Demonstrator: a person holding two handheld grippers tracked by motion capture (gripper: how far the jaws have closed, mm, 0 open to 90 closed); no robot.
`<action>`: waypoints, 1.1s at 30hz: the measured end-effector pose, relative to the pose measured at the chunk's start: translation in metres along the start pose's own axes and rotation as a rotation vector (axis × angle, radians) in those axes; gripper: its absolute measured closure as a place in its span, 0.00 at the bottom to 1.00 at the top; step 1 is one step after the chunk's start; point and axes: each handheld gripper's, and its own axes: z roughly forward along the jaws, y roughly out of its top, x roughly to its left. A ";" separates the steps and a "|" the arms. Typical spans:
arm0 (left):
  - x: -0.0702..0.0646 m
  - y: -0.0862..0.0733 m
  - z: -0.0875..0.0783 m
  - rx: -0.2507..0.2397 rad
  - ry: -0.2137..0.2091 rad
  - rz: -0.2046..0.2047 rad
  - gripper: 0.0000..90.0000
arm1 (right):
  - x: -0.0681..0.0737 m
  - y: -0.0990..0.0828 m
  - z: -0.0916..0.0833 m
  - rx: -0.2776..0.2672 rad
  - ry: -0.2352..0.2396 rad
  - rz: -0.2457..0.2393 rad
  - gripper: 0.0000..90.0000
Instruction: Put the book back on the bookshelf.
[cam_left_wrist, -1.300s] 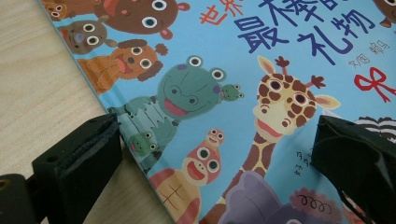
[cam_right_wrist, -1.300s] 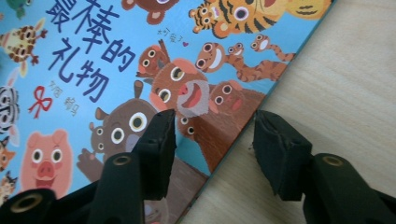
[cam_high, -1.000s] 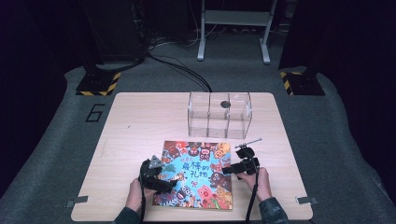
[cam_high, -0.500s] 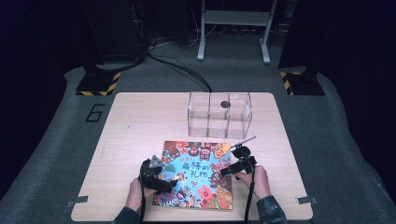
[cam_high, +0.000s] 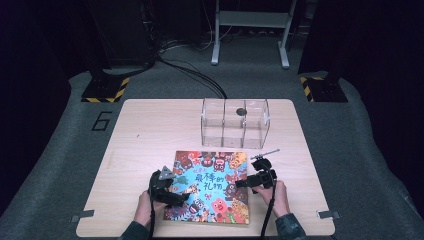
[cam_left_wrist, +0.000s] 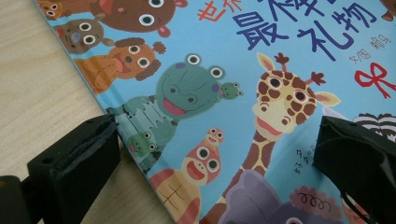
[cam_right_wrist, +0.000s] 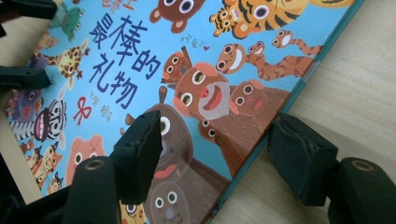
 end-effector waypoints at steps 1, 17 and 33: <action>0.001 0.000 0.000 -0.003 -0.005 -0.002 0.01 | 0.000 -0.001 -0.004 -0.024 0.017 -0.004 0.40; 0.006 0.000 -0.002 -0.006 -0.049 -0.025 0.01 | 0.001 0.002 0.003 -0.103 0.058 0.002 0.42; 0.005 -0.001 -0.003 -0.009 -0.056 -0.039 0.01 | -0.003 0.003 0.011 -0.173 0.119 0.013 0.47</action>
